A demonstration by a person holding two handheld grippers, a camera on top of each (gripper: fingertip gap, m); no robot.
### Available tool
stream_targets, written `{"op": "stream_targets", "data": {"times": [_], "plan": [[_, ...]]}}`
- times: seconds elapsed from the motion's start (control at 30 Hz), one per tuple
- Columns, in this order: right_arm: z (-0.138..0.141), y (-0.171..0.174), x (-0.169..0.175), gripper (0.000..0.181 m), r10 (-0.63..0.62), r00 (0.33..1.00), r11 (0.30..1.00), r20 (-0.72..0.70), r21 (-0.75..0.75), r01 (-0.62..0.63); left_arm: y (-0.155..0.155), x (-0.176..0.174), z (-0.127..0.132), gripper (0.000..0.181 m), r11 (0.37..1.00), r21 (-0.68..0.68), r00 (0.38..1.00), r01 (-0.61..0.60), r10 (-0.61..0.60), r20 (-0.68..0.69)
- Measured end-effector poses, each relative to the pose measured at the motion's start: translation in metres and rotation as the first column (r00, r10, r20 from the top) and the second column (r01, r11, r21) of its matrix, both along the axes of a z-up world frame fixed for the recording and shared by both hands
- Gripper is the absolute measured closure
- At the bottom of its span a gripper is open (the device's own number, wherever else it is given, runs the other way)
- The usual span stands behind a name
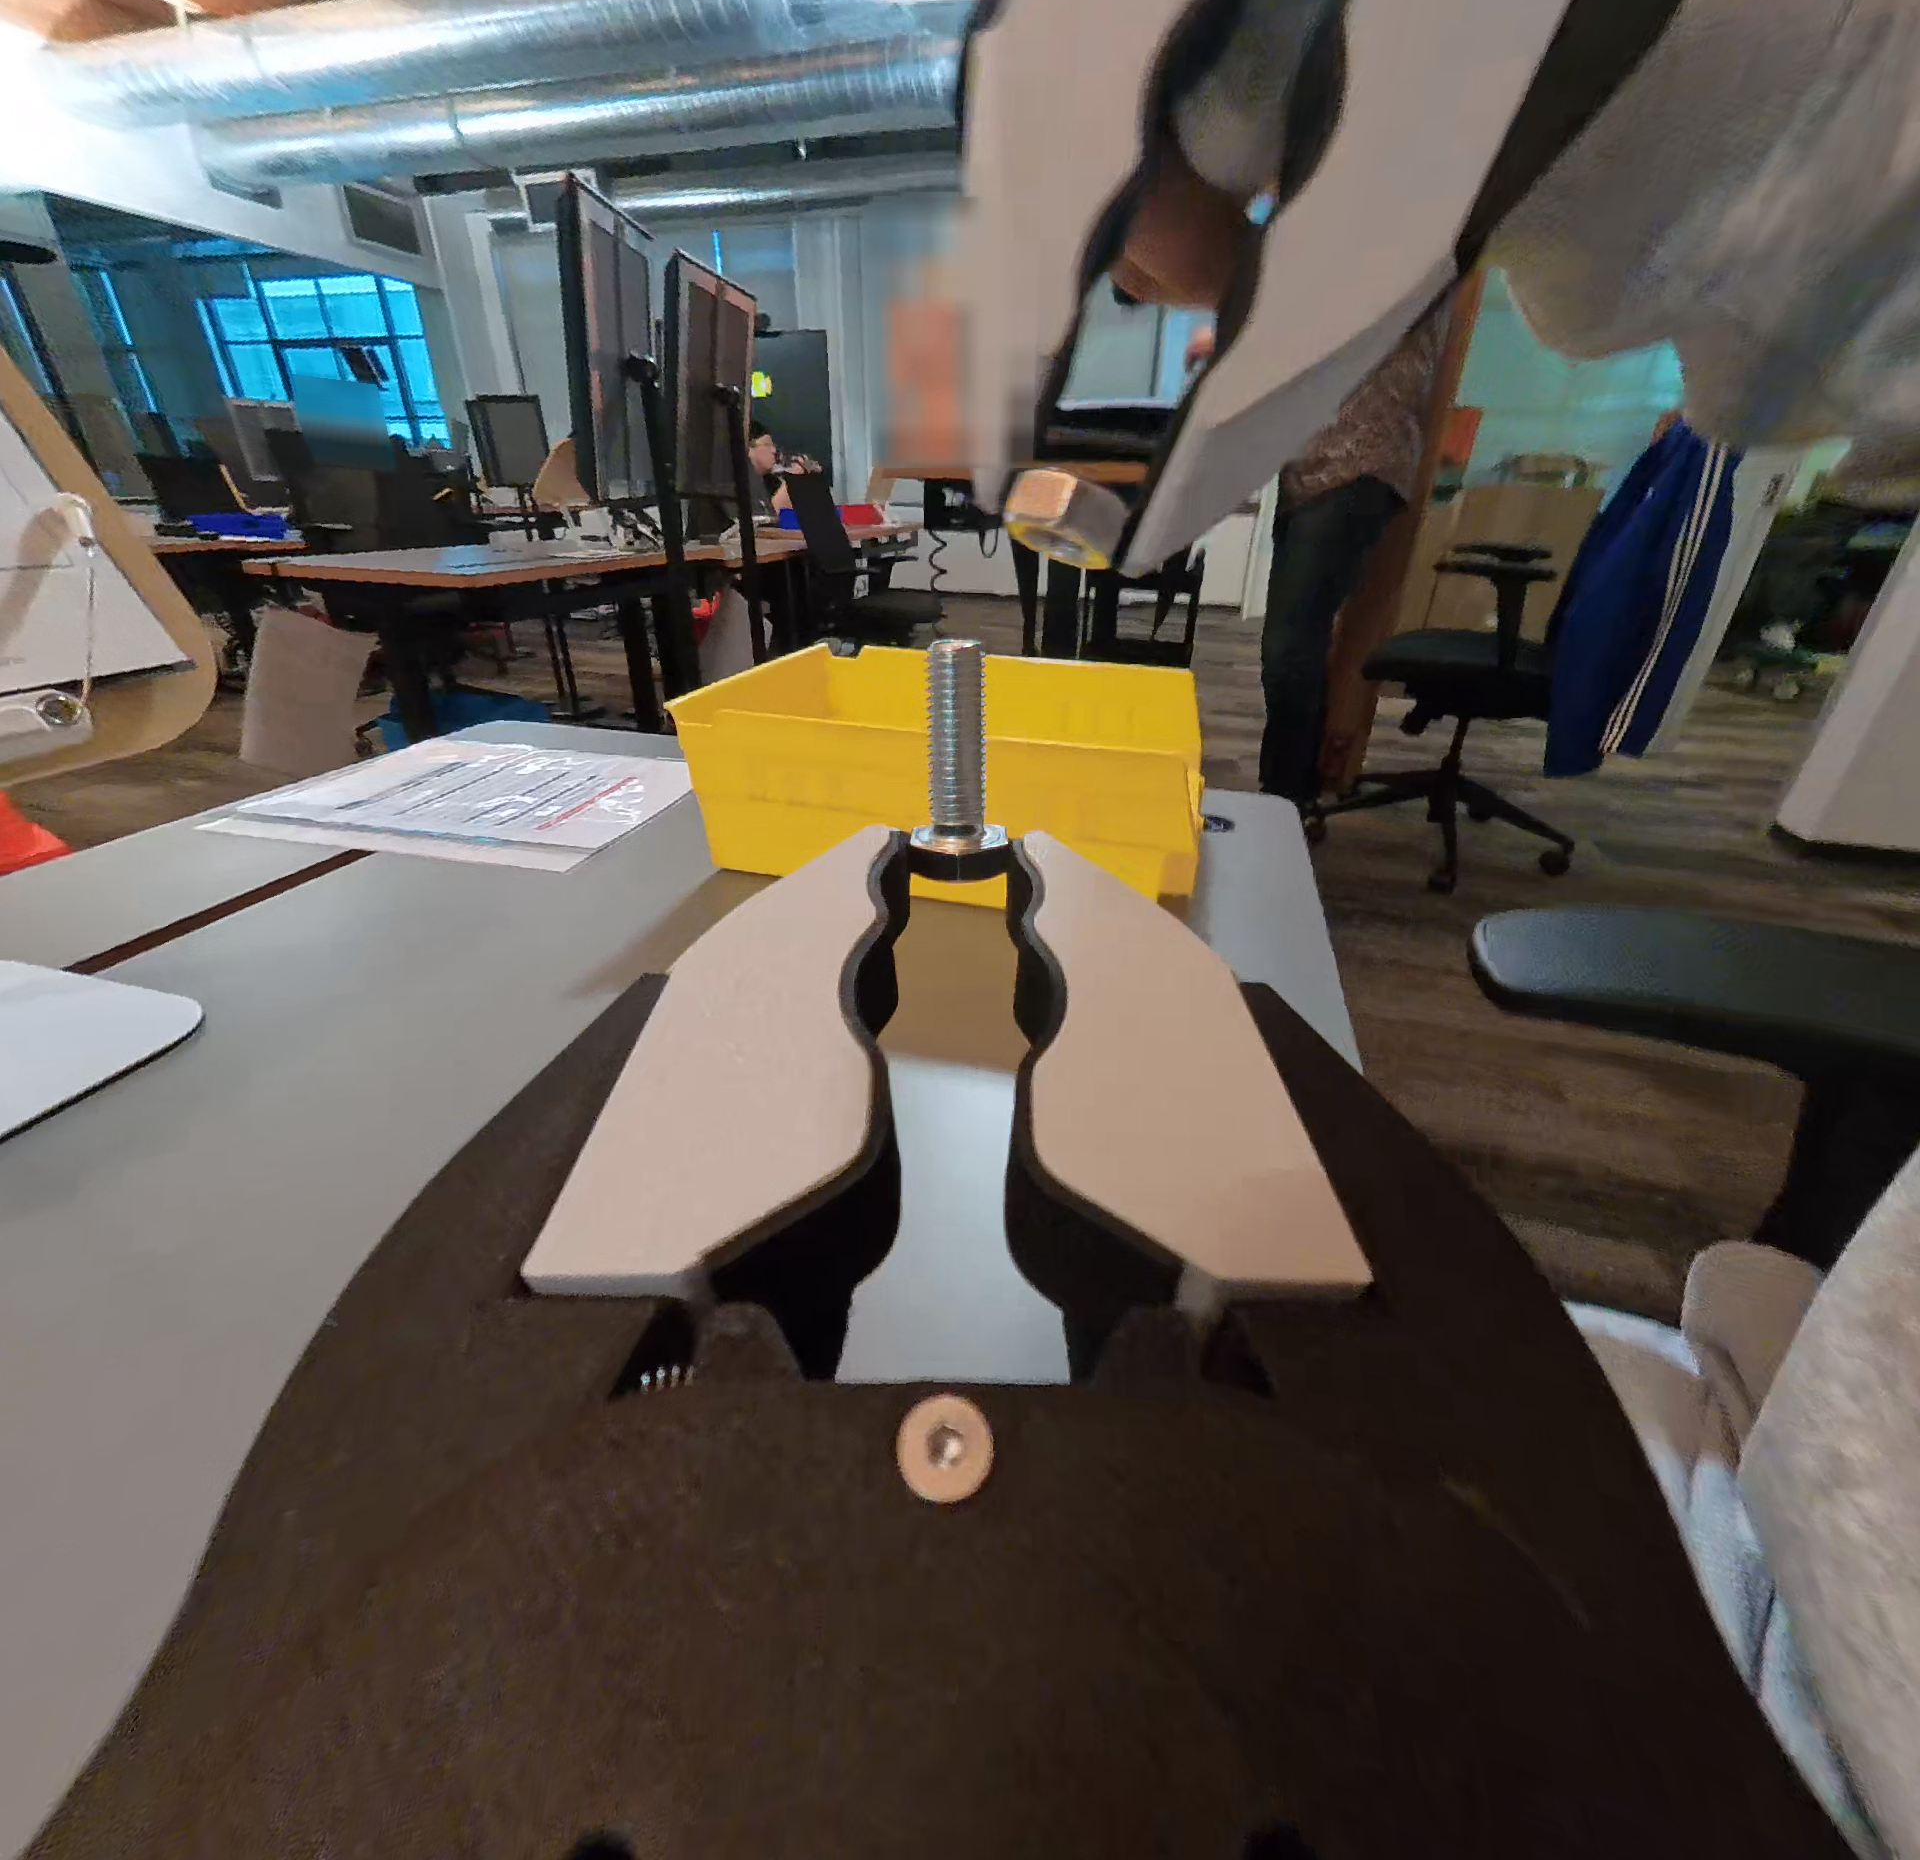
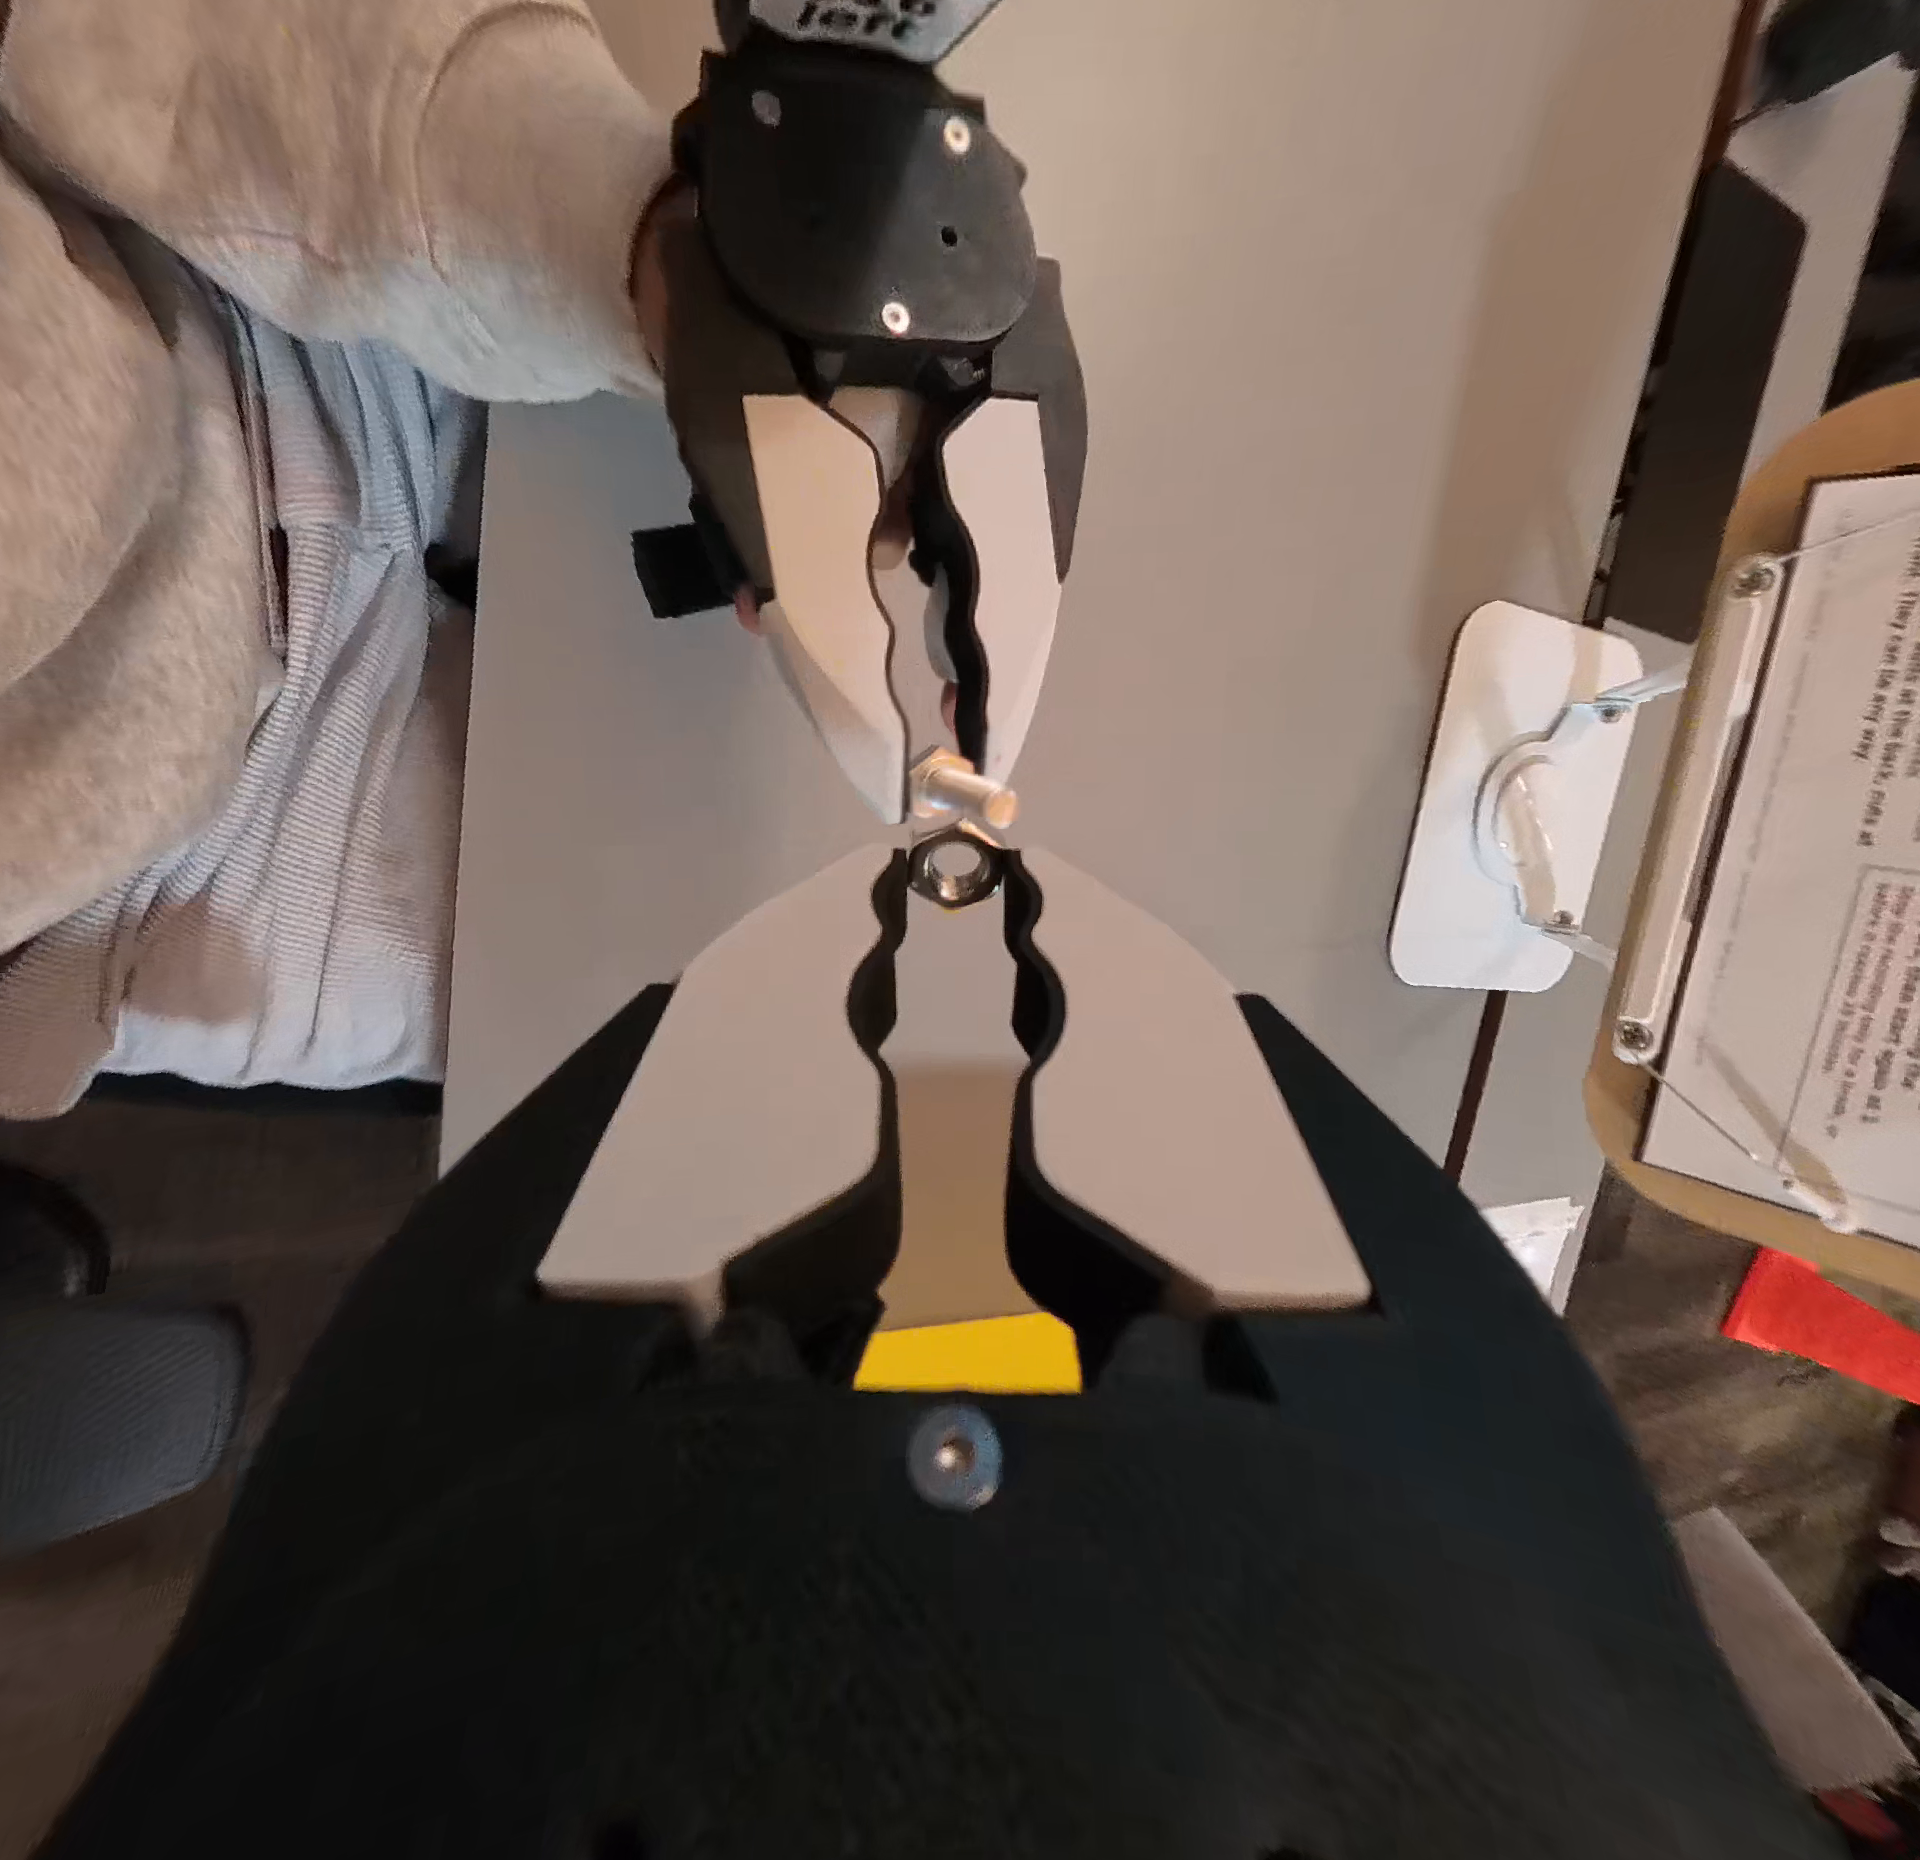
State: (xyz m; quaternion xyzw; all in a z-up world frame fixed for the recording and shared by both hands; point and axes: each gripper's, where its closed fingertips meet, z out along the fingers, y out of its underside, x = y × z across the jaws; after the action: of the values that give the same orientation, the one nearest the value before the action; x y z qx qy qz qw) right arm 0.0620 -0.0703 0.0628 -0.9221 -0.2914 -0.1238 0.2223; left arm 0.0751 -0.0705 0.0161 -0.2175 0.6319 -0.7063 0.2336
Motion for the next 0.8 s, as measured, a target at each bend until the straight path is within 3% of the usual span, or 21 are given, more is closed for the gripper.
{"op": "stream_targets", "data": {"times": [0.3,0.8], "plan": [[-0.013,0.007,-0.001,0.163,0.108,0.994,0.976,0.018,-0.191,-0.103,-0.001,-0.004,-0.003,0.162,0.999,0.047,1.000,0.018,-0.019,0.020],[-0.026,-0.021,-0.008,0.164,0.185,0.976,0.932,-0.118,-0.293,-0.212,-0.025,-0.013,-0.012,0.162,0.991,0.104,0.995,0.085,-0.090,0.045]]}}
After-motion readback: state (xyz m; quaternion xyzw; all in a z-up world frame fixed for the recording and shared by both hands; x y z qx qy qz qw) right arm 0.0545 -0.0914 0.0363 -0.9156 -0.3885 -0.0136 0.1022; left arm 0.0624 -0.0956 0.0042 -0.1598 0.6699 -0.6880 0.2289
